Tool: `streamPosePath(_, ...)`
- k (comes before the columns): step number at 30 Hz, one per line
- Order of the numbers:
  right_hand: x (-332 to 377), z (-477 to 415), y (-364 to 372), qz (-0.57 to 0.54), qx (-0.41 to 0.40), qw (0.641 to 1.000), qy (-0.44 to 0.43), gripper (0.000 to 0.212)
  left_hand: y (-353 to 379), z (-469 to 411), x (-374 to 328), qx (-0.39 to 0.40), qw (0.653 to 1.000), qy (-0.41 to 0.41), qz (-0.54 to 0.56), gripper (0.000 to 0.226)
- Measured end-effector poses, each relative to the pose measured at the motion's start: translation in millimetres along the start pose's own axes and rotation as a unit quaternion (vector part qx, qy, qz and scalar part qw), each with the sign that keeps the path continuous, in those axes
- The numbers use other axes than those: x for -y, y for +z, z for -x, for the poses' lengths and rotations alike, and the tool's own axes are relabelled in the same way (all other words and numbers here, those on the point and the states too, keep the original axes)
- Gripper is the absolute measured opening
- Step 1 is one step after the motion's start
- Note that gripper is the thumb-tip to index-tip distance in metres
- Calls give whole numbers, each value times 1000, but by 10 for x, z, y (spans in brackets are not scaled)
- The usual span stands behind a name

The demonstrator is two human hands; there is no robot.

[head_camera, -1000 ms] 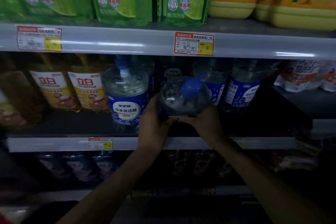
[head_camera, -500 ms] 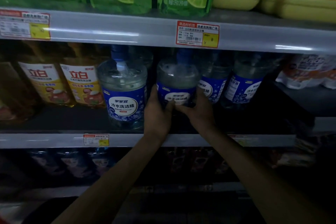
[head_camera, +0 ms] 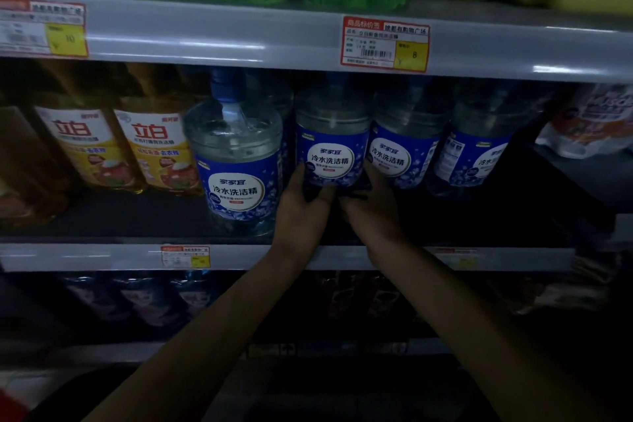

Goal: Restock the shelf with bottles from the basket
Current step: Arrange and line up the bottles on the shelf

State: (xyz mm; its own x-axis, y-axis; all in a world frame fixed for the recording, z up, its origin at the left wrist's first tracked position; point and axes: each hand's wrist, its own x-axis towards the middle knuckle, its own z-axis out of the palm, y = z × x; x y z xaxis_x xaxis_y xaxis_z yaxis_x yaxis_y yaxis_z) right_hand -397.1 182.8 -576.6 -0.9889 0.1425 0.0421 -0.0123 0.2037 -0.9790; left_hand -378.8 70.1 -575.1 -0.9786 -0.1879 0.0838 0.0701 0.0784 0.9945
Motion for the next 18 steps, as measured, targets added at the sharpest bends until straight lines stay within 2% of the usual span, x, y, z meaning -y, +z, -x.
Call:
streamPosePath(3, 21, 1, 39, -20, 7, 1000, 8, 76, 23, 9, -30, -11, 1000, -14, 26, 52)
streamPosePath(9, 60, -107, -19, -9, -2, 1000, 27, 60, 77, -35, -44, -25, 995, -49, 85, 52)
streamPosePath(13, 41, -124, 14, -6, 9, 1000, 24, 67, 107, -84, -62, -18, 993, -63, 101, 51)
streamPosePath(16, 36, -112, 73, -3, 23, 1000, 16, 85, 122, -111, -62, -8, 992, -67, 106, 54)
streamPosePath(18, 21, -127, 90, -1, 23, 1000, 15, 90, 121, -137, -44, -13, 992, -67, 107, 57)
